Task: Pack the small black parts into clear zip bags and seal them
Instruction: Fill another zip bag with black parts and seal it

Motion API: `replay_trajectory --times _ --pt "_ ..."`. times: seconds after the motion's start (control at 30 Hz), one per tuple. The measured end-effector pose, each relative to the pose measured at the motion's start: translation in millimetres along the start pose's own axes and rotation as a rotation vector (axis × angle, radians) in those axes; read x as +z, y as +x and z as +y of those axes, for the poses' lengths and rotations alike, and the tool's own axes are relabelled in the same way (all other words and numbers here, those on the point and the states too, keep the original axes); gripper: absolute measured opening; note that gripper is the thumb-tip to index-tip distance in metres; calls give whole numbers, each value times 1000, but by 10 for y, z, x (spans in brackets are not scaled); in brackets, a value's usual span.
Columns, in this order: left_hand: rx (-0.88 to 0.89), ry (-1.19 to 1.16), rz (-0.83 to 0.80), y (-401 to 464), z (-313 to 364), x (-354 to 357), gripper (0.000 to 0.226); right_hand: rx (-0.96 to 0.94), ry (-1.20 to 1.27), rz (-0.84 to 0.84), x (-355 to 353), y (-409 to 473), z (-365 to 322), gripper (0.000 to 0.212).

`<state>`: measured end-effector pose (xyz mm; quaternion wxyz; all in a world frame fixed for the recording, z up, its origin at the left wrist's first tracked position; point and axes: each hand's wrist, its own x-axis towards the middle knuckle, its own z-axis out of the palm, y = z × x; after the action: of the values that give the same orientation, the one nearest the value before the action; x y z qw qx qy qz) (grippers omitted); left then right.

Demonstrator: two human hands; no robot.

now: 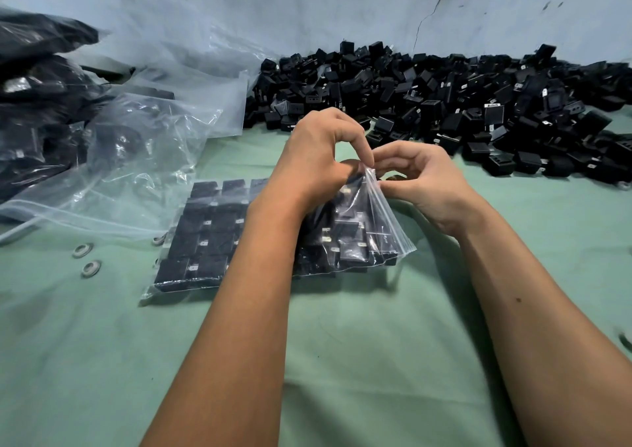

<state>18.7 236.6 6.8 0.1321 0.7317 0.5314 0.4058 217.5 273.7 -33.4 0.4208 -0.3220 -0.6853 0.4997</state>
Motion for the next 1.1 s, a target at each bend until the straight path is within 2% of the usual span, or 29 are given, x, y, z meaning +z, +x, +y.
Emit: replay_trajectory --times 0.1,0.2,0.37,0.47,0.63,0.8,0.97,1.1 --pt "1 -11 8 0 -8 -7 26 -15 84 -15 32 4 -24 35" --pt "-4 -22 9 -3 -14 -16 26 -31 187 103 -11 10 -33 20" --pt "4 -18 13 -2 -8 -15 24 13 169 101 33 19 -43 9" --pt "2 -20 13 1 -3 -14 24 26 168 82 71 22 -55 11" --pt "-11 -17 9 -1 -4 -24 25 31 148 153 85 31 -56 9" --pt "-4 -5 4 2 5 -21 23 63 118 62 162 42 -55 13" --pt "-10 -31 11 -6 2 -19 25 66 145 88 157 31 -84 18" --pt "-6 -28 15 1 2 -9 25 101 199 31 225 42 -90 18"
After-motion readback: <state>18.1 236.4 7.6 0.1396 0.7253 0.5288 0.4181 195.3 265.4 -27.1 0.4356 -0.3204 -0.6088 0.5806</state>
